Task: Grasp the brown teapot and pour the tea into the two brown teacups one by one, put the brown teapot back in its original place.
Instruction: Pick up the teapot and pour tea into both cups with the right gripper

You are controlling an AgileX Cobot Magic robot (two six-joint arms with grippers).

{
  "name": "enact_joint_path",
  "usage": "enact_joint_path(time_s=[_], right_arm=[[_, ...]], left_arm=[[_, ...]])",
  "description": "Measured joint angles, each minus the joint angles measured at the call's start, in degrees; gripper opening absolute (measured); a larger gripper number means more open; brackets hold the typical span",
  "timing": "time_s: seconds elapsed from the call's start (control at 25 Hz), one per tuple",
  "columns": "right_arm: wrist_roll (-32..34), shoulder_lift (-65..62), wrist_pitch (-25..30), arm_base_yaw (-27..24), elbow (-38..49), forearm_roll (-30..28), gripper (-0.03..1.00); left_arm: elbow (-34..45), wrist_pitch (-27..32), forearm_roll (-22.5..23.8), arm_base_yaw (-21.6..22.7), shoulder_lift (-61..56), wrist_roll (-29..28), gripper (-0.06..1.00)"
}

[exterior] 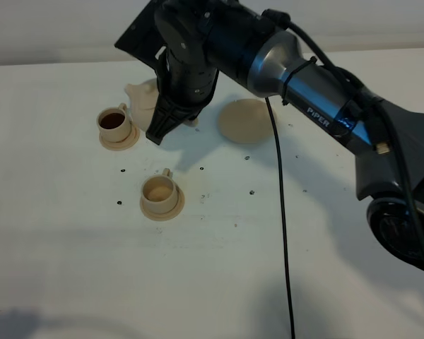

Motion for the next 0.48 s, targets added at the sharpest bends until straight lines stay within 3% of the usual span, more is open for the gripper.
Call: enact_joint_path(time_s=[0.24, 0.48], right_arm=[[1.1, -5.17, -0.9, 0.0, 9.94, 0.67, 0.12], [3.6, -14.67, -11.32, 0.0, 28.07, -0.11, 0.12]], left_arm=[[0.0, 0.0, 0.0, 0.0, 0.0, 0.0, 0.47], [0.0, 0.0, 0.0, 0.0, 0.0, 0.0, 0.47]])
